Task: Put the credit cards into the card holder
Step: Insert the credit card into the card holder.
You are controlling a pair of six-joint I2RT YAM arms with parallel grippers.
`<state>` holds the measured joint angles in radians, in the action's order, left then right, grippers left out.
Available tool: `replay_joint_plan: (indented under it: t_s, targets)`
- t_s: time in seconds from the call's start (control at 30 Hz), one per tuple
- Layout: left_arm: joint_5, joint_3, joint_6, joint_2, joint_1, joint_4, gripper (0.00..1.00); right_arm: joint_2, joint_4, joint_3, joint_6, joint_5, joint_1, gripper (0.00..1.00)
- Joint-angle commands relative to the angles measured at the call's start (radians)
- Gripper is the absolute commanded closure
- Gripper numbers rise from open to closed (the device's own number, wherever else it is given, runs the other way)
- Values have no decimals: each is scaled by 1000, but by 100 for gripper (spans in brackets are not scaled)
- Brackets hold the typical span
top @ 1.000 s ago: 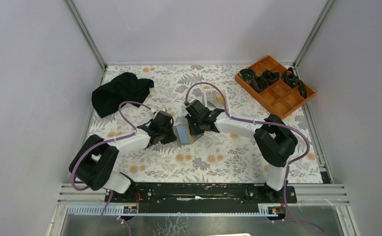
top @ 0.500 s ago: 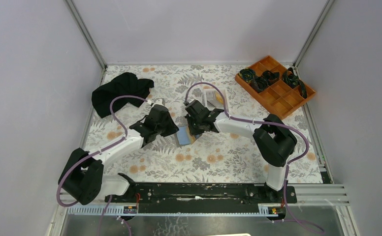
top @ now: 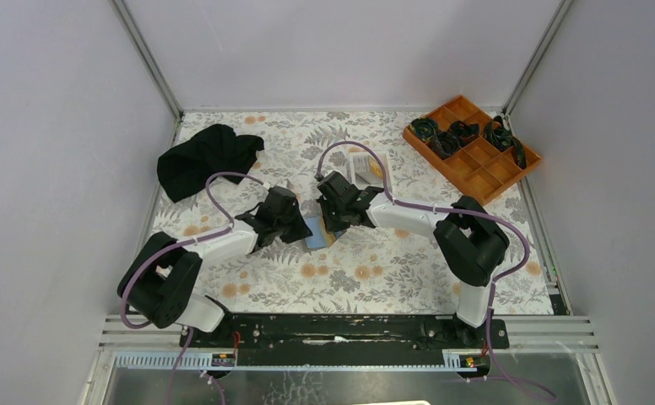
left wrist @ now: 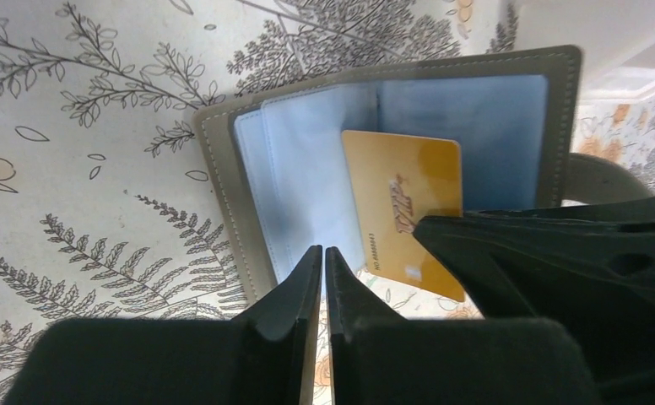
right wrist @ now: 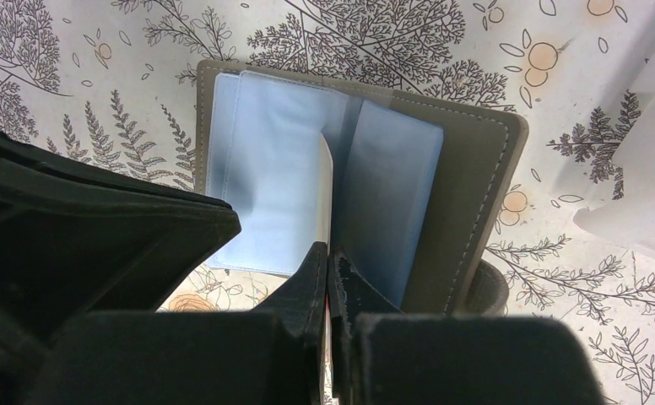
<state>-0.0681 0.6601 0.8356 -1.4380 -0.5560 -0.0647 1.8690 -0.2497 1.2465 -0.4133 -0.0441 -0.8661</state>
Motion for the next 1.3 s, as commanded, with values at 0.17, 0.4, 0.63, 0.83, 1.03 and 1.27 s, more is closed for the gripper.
replay_joint_plan:
  t_s: [0.17, 0.4, 0.63, 0.83, 1.03, 1.27]
  targets:
    - [-10, -47, 10, -56, -10, 63, 92, 18, -57, -2, -2, -25, -20, 100]
    - [-6, -48, 8, -105, -12, 54, 94, 7, -60, 8, -7, -28, -5, 100]
    - [13, -32, -3, -124, -12, 9, 95, -10, -32, -11, -24, 4, 52, 100]
    - [49, -18, -15, -114, -12, -56, 96, -16, -11, -20, -37, 40, 97, 100]
    - [67, -17, -21, -114, -12, -102, 96, 2, 11, -27, -49, 78, 128, 100]
    - [91, 1, -23, -107, -11, -157, 97, 12, 54, -59, -70, 133, 145, 100]
